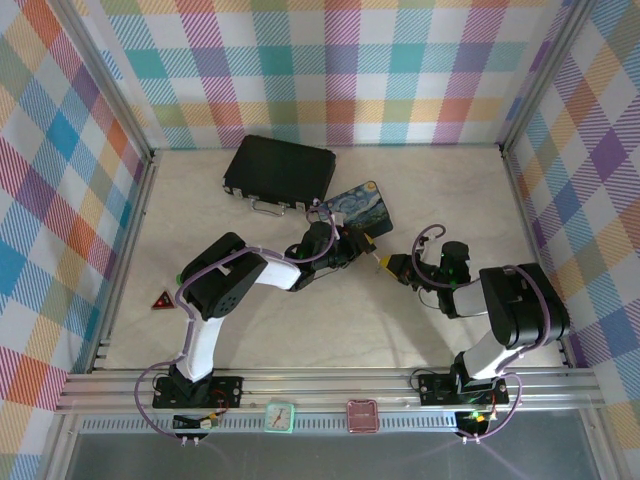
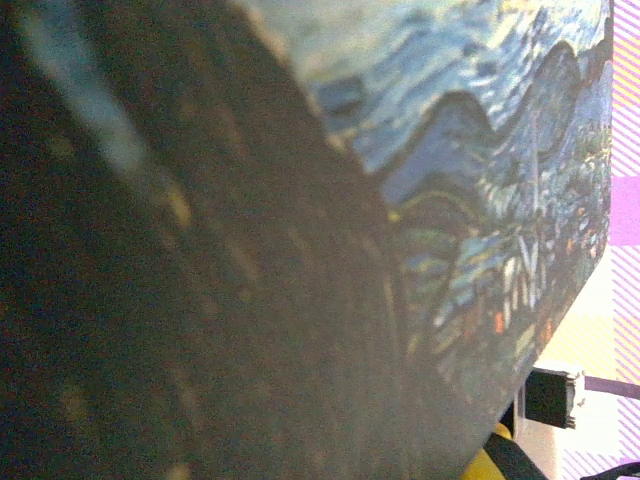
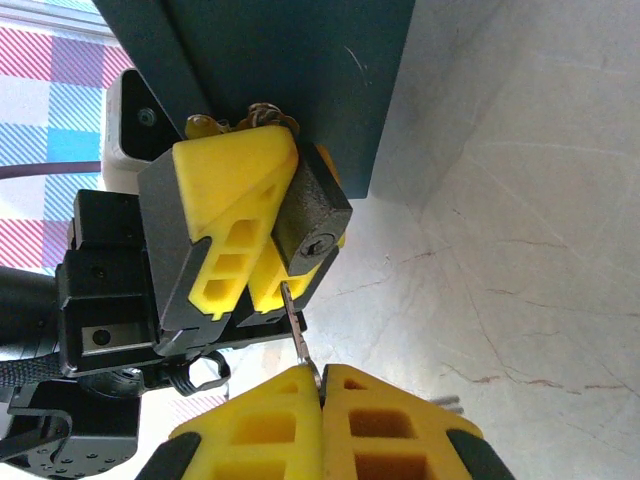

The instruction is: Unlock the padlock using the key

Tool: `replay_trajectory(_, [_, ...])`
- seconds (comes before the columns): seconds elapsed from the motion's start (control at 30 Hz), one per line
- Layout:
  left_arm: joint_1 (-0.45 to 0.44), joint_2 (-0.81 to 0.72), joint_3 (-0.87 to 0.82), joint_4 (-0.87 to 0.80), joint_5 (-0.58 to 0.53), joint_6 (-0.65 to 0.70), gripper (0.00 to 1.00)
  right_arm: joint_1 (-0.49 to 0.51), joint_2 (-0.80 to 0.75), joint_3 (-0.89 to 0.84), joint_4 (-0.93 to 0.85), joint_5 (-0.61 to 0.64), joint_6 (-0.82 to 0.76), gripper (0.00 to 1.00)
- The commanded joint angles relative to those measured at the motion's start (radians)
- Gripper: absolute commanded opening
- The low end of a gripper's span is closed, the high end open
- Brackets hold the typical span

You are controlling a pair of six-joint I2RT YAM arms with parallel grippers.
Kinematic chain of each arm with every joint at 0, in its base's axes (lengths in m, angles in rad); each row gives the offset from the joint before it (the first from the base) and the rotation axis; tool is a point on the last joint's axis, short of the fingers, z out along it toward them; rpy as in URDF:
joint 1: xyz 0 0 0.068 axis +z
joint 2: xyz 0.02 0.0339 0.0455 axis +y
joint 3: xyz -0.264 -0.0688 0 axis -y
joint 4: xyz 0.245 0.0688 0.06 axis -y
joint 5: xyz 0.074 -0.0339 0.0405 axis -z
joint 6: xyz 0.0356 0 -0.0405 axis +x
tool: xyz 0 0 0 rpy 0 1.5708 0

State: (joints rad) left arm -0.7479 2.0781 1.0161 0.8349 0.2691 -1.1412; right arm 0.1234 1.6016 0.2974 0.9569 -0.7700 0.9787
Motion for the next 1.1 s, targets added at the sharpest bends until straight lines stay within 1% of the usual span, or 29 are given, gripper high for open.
replay_trajectory(0.0, [0.008, 0.015, 0.008, 0.068, 0.013, -0.034, 0.0, -0.003, 0.031, 0.03, 0.07, -0.029, 0.016, 0.0])
replay_trajectory(0.13, [0.007, 0.013, 0.008, 0.076, 0.013, -0.038, 0.0, -0.004, 0.057, 0.043, 0.074, -0.022, 0.018, 0.0])
replay_trajectory(0.27, [0.005, 0.013, 0.01, 0.078, 0.015, -0.039, 0.0, -0.004, 0.082, 0.051, 0.133, -0.027, 0.05, 0.0])
replay_trajectory(0.37, [0.005, 0.013, 0.007, 0.085, 0.016, -0.044, 0.0, -0.004, 0.091, 0.061, 0.116, -0.017, 0.046, 0.0])
replay_trajectory(0.6, [0.001, 0.017, 0.004, 0.087, 0.012, -0.044, 0.0, -0.005, 0.116, 0.072, 0.169, -0.02, 0.067, 0.0])
replay_trajectory(0.8, [-0.008, 0.031, 0.006, 0.104, 0.005, -0.053, 0.0, -0.004, 0.153, 0.075, 0.275, -0.03, 0.112, 0.0])
replay_trajectory(0.97, [-0.015, 0.025, 0.001, 0.104, 0.007, -0.054, 0.0, -0.004, 0.187, 0.085, 0.326, -0.029, 0.136, 0.0])
replay_trajectory(1.07, [-0.022, 0.022, 0.011, 0.075, 0.013, -0.046, 0.0, -0.002, 0.199, 0.09, 0.363, -0.031, 0.151, 0.0])
